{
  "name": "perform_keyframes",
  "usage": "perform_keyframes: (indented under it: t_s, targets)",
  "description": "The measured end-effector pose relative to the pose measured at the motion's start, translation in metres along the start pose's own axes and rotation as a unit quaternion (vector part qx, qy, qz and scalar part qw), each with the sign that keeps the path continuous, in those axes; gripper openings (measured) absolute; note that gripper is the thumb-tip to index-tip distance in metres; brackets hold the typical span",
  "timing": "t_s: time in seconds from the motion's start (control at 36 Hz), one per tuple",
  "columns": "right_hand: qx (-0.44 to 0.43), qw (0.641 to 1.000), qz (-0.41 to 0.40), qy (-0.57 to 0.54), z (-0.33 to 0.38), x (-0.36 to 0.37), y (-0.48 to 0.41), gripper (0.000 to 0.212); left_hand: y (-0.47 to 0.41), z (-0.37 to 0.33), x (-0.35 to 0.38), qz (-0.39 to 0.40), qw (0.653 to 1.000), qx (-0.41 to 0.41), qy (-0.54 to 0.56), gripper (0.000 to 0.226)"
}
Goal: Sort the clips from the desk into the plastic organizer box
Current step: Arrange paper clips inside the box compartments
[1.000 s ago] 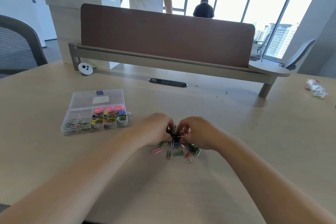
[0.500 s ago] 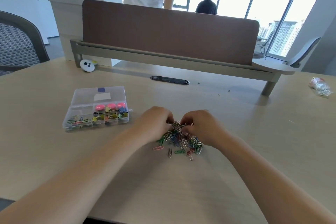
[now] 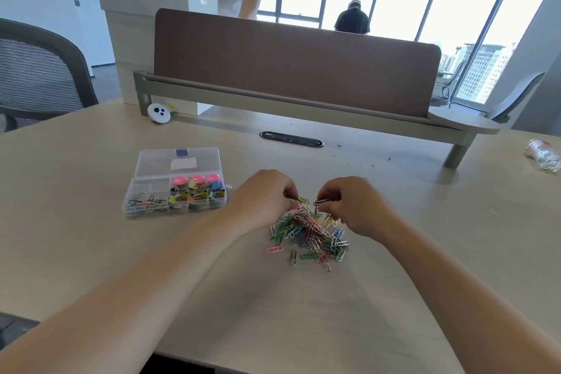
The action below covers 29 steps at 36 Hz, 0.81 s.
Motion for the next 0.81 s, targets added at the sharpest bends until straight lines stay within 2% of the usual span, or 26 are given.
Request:
perform_keyframes:
  t_s: [0.39, 0.64, 0.81]
  targets:
    - [-0.011, 1.000, -0.003, -0.015, 0.031, 0.005, -0.008, 0.009, 0.017, 0.022, -0.027, 0.004, 0.998, -0.024, 0.056, 0.010]
    - [-0.064, 0.996, -0.011, -0.054, 0.083, 0.013, -0.043, 0.003, 0.026, 0.067, -0.071, -0.038, 0.994, -0.068, 0.078, 0.005]
    - [-0.112, 0.991, 0.003, -0.076, 0.128, 0.032, -0.080, 0.005, 0.032, 0.107, -0.112, -0.095, 0.990, -0.097, 0.039, 0.004]
Point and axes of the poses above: each hand's wrist, its own y-axis away from the middle knuckle, its own x-axis out of the palm, z = x × y, the point moved 7 cm from there along -y, towards the middle knuckle, and after that the axes turned 14 degrees about -x, right-handed, at the moved point
